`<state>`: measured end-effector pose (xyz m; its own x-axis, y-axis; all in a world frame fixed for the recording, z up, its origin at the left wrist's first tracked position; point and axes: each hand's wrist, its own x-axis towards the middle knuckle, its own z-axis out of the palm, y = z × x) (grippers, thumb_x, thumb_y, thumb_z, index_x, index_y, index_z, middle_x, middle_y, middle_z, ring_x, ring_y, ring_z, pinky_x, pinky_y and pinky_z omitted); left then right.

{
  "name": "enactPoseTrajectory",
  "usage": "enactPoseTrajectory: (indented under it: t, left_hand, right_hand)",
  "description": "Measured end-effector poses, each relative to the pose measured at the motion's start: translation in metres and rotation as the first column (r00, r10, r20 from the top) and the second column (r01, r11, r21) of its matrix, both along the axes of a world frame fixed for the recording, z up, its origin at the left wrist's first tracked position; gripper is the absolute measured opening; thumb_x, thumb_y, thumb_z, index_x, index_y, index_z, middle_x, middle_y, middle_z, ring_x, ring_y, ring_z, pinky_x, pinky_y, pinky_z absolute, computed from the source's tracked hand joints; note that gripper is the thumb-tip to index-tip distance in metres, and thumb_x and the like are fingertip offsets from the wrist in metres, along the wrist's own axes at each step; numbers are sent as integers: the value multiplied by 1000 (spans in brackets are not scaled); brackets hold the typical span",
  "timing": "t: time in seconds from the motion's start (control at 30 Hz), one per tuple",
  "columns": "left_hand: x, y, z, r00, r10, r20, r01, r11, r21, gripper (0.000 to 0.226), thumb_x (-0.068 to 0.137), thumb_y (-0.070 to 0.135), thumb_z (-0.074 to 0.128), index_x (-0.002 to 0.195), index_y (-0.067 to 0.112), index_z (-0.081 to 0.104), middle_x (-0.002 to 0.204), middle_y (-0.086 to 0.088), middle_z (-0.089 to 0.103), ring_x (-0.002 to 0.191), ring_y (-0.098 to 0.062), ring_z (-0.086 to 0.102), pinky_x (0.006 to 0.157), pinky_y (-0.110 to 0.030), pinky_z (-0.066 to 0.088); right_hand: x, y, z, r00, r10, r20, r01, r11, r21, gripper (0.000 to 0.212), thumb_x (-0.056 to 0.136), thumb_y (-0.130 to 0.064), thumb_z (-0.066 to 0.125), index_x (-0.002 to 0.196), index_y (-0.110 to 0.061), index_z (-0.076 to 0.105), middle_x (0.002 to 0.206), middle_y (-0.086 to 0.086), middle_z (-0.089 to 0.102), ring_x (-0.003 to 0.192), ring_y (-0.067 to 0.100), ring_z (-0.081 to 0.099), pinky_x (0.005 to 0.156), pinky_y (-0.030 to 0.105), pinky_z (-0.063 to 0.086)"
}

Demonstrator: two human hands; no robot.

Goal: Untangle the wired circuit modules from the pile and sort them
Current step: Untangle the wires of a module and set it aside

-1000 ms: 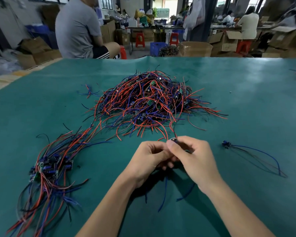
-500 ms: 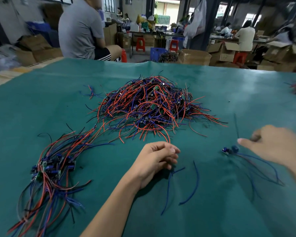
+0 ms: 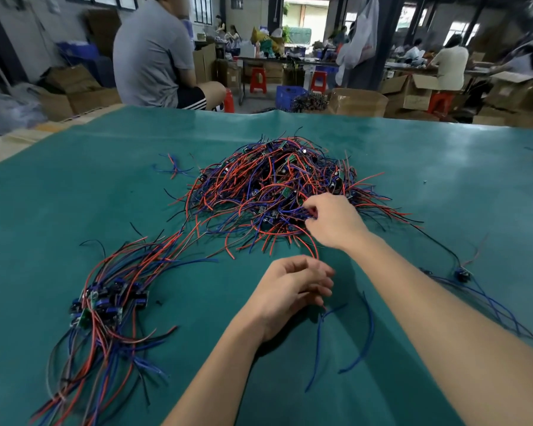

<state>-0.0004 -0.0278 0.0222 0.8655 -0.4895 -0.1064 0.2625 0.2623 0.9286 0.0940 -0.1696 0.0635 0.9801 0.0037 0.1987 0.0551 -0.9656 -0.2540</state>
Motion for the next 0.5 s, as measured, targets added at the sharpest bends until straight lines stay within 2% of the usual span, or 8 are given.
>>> enactPoseTrajectory:
  t: [0.07,0.13,0.17,0.23,0.33,0.4,0.5]
  left_hand:
    - [0,0,0,1000,4,-8,-4,1000,-1,14,92,-4,55,93,2,67,76,-9,65,66,-15,60,59,-19,49]
    - [0,0,0,1000,4,-13,-4,1000,2,14,92,-4,55,94,2,67,77,-8,65,66,-15,61,59,-18,49]
    - [0,0,0,1000,8,-21,-8,1000,-4,14,93,-3,55,95,3,67,77,-9,66,66,-14,61,59,-18,49]
    - [1,0,0,998,30,-52,-32,999,-42,13,95,0,54,102,4,65,80,-11,68,65,-15,63,57,-19,50]
    - [4,0,3,989,79,-125,-96,986,-136,25,102,19,51,121,5,59,98,-15,73,72,-21,69,54,-23,51]
    - [6,0,3,985,103,-137,-124,980,-155,35,103,33,46,129,10,55,113,-11,74,78,-22,72,53,-23,49]
    - [9,3,4,977,139,-161,-166,971,-172,43,101,45,41,131,16,53,121,-4,72,79,-17,71,50,-21,42]
  right_hand:
    - [-7,-7,3,993,-49,110,35,992,120,32,90,-13,65,118,-22,76,114,5,76,106,31,68,90,33,53]
    - [-20,-16,11,984,-79,158,34,963,269,17,87,-16,68,94,-22,83,92,-3,80,89,21,72,72,25,49]
    - [-30,-20,15,981,-85,173,20,938,347,12,85,-20,70,84,-22,83,80,-6,78,79,15,71,65,25,47]
    - [-53,-26,21,974,-110,200,-18,838,545,10,76,-33,73,75,-28,81,64,-4,72,60,7,62,58,27,43]
    - [-90,-30,20,957,-137,255,-113,633,766,19,63,-45,68,70,-33,81,66,4,72,57,5,54,55,24,41]
    - [-112,-28,6,968,-85,236,-147,572,807,14,65,-36,69,69,-30,81,67,-1,75,55,1,56,52,13,39]
    - [-128,-19,-22,993,67,101,-121,498,858,15,68,-19,66,65,-20,81,70,3,76,54,4,55,51,12,39]
